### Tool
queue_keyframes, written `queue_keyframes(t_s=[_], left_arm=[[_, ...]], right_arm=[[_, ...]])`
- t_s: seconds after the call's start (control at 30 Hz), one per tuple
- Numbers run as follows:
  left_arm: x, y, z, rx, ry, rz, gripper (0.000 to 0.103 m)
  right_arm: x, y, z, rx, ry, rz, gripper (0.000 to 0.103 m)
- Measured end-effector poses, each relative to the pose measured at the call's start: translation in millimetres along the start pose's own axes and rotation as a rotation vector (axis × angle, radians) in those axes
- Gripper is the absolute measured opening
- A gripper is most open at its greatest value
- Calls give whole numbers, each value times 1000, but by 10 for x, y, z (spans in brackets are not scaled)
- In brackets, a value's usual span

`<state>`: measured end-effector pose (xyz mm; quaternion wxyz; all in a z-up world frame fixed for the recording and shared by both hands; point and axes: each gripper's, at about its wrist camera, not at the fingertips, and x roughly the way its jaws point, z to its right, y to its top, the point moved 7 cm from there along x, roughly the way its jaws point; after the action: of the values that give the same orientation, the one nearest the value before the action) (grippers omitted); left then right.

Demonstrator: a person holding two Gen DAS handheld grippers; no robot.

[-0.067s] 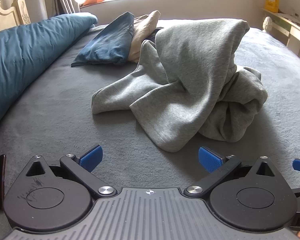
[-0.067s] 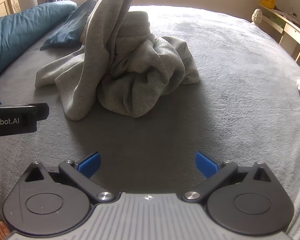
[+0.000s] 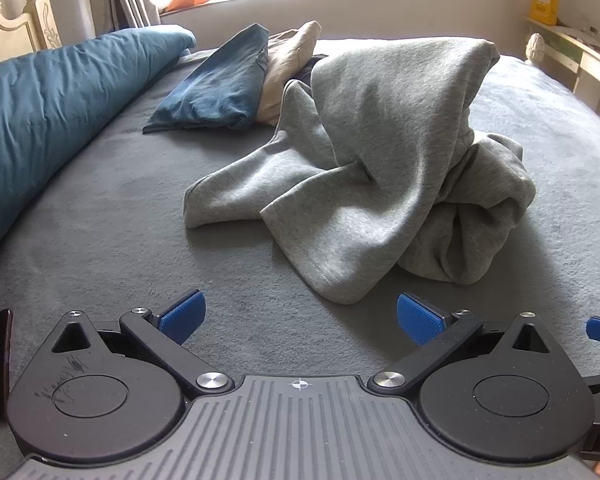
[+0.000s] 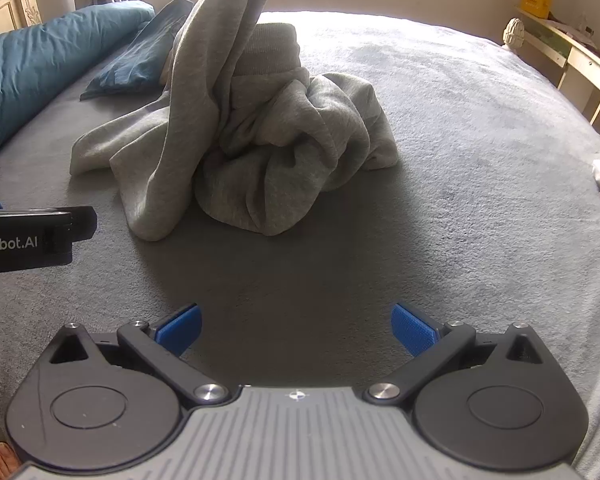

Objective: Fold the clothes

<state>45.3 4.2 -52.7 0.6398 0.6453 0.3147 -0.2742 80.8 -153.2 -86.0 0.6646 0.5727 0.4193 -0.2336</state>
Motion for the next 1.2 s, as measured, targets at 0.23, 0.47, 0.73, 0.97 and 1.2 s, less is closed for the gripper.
queue_keyframes(t_s=[0.23, 0.47, 0.73, 0.97, 1.2], left_arm=[[-13, 12, -37, -14, -10, 19, 103], [-16, 38, -137, -38, 51, 34, 103], [-13, 43, -147, -36, 69, 37, 103], [14, 24, -132, -23, 86, 17, 103], [16, 20, -154, -34, 92, 17, 103]], right_arm=[[-54, -6, -10, 0, -11, 12, 103], [-38, 4, 8, 4, -19, 16, 103], [-47, 35, 42, 0, -24, 25, 103], [-39, 46, 53, 7, -30, 25, 103], [-34, 43, 52, 7, -35, 29, 103]])
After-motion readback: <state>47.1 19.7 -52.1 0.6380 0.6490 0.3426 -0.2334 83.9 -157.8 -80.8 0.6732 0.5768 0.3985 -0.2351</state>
